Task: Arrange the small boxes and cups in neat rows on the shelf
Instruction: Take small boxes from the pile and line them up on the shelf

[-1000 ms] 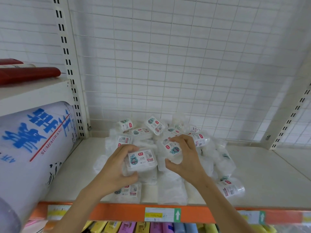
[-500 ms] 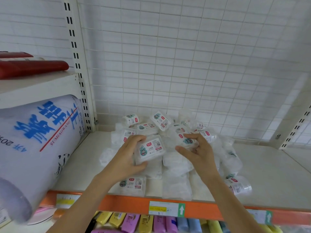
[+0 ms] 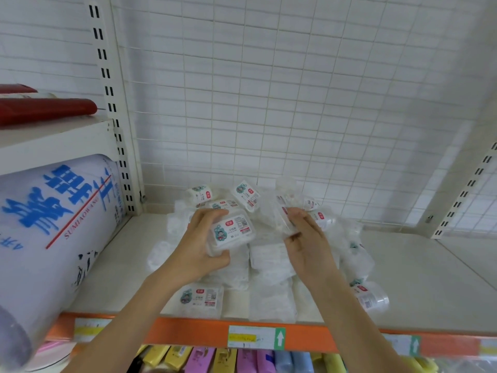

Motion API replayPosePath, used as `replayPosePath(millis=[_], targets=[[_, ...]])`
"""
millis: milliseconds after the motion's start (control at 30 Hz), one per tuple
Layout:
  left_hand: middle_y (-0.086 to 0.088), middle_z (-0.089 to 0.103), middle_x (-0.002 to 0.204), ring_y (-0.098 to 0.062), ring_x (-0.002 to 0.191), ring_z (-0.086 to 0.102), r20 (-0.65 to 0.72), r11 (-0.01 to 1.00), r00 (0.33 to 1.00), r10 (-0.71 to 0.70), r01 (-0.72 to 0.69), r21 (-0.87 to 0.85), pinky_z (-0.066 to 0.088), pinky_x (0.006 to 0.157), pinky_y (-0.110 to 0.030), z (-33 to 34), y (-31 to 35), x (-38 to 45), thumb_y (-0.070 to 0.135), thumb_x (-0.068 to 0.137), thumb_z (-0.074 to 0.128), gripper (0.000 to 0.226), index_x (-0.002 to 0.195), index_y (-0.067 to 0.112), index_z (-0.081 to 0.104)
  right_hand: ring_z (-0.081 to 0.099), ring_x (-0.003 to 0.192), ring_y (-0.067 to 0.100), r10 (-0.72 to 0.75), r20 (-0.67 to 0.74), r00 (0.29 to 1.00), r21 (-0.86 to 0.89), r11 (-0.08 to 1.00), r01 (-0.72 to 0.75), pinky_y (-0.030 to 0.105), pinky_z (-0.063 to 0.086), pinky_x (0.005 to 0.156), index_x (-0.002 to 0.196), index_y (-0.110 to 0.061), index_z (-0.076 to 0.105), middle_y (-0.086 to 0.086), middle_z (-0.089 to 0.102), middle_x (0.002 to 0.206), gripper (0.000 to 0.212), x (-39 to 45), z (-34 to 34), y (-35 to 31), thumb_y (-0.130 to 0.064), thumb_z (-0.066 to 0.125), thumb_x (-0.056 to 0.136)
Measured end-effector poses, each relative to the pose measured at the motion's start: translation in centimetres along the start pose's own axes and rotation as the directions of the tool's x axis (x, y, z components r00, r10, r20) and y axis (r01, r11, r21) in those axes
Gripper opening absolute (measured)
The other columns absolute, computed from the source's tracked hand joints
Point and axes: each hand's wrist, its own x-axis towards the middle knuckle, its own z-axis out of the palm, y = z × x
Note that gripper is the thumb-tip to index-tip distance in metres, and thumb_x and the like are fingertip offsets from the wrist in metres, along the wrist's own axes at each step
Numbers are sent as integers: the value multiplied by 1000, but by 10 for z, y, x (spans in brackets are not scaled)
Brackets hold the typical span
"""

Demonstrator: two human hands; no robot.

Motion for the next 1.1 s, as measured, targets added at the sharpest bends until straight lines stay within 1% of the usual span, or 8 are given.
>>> replayPosePath(millis=[167,333,433,500,600,767,867,1100], targets=[[23,34,122,18,116,32,31,982,995,-97,101,-157,39,88,-7,1,4,-2,39,48,60,77,120,36,35,62,101,24,30,84,996,58,998,-35,29,55,80,116,-6,56,13,64,111,55,-3,1,-5,-1,70,63],[21,38,120,10,112,42,120,977,989,-89,110,-183,44,81,-9,0,13,0,18,56,63,70,113,44,32,65,92,22,103,-18,995,-1,995,-103,27,56,68,111,-6,60,15,64,113,43,-14,-4,-15,-5,59,68],[18,43,121,7,110,47,153,957,984,-88,126,-260,45,82,-14,4,20,1,26,53,66,70,114,43,36,63,104,27,116,-22,993,96,989,-114,33,54,84,114,-3,62,17,61,121,59,-20,-10,-22,-9,77,57],[17,47,118,11,103,50,150,930,985,-81,129,-345,45,78,-11,11,27,1,20,56,66,66,114,38,40,62,106,26,113,-3,994,116,987,-112,34,53,88,107,-3,66,17,62,120,38,-30,-12,-28,-9,69,70],[13,52,114,12,95,55,157,892,986,-58,121,-435,46,71,-9,27,35,0,13,60,64,59,113,31,44,63,103,29,59,-63,996,127,991,-50,33,57,68,119,-9,60,12,61,120,41,-45,-20,-36,-11,57,78],[9,52,114,3,97,57,216,888,976,-21,118,-445,48,74,-12,67,44,10,36,48,78,73,112,34,44,61,93,24,-112,-265,958,-119,989,83,33,55,62,132,-33,46,4,58,116,51,-68,-53,-63,-3,40,91],[5,47,121,-4,109,52,255,899,967,22,92,-428,44,79,-9,102,61,14,27,53,78,70,113,34,42,63,75,23,-205,-256,945,-207,966,154,32,56,62,131,-39,43,8,67,94,62,-98,-80,-87,5,46,87],[14,49,116,15,105,47,325,928,916,235,-112,-356,35,82,0,193,131,9,43,54,76,67,113,29,46,67,77,24,-353,-310,883,-441,876,196,33,58,61,103,-22,44,14,61,94,45,-181,-145,-146,10,59,75]])
